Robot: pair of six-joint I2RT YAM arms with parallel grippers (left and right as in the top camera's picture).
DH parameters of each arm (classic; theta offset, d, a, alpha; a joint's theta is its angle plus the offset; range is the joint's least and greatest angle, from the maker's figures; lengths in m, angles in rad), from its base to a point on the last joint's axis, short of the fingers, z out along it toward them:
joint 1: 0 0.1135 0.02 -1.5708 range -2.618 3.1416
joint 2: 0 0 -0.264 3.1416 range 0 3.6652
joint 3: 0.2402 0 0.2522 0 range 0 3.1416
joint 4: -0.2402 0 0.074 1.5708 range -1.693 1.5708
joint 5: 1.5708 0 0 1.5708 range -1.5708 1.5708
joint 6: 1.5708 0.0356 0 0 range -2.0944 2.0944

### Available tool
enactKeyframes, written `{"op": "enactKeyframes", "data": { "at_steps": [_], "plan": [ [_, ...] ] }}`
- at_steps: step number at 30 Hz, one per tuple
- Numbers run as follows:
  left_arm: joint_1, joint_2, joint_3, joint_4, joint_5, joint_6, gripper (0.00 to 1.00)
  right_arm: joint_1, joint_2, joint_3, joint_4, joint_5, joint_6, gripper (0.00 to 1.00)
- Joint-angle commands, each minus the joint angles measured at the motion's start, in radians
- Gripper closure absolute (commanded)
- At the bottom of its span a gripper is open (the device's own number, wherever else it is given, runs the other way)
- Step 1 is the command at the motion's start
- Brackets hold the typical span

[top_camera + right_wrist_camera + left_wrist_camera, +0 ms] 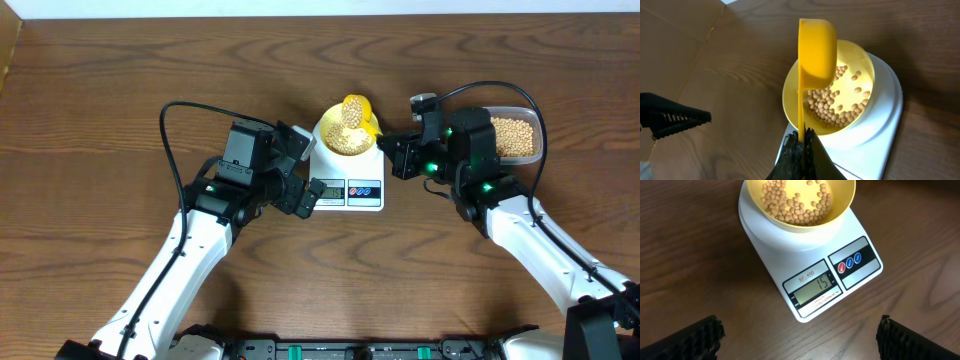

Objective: Scoop item into bowl and weigh 50g on scale
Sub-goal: 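Carry the filled yellow scoop with the right gripper over the bowl, then tilt the scoop over the bowl with the right gripper, pouring gradually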

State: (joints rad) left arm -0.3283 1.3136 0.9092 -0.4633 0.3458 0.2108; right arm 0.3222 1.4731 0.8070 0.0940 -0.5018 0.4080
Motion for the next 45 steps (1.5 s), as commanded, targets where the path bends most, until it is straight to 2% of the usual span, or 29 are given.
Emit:
{"op": "enactKeyframes", "data": {
  "at_steps": [1,16,22,28,35,45],
  "plan": [
    [0.004,0.007,-0.006,0.001,0.009,0.005,0.0,0.007,0.005,0.0,-0.005,0.03,-0.022,0.99],
    [0.005,0.007,-0.006,0.001,0.008,0.005,0.0,0.007,0.005,0.0,-0.128,0.029,-0.058,0.99],
    [0.004,0.007,-0.006,0.001,0.008,0.005,0.0,0.007,0.005,0.0,-0.127,0.028,-0.06,0.99],
    [0.005,0.007,-0.006,0.001,0.008,0.005,0.0,0.007,0.005,0.001,-0.102,0.024,-0.176,0.99],
    [0.005,0.007,-0.006,0.001,0.008,0.005,0.0,0.006,0.005,0.001,-0.037,0.025,-0.178,0.99],
    [0.004,0.007,-0.006,0.001,0.008,0.005,0.0,0.006,0.005,0.001,-0.03,0.025,-0.233,0.99]
  ]
}}
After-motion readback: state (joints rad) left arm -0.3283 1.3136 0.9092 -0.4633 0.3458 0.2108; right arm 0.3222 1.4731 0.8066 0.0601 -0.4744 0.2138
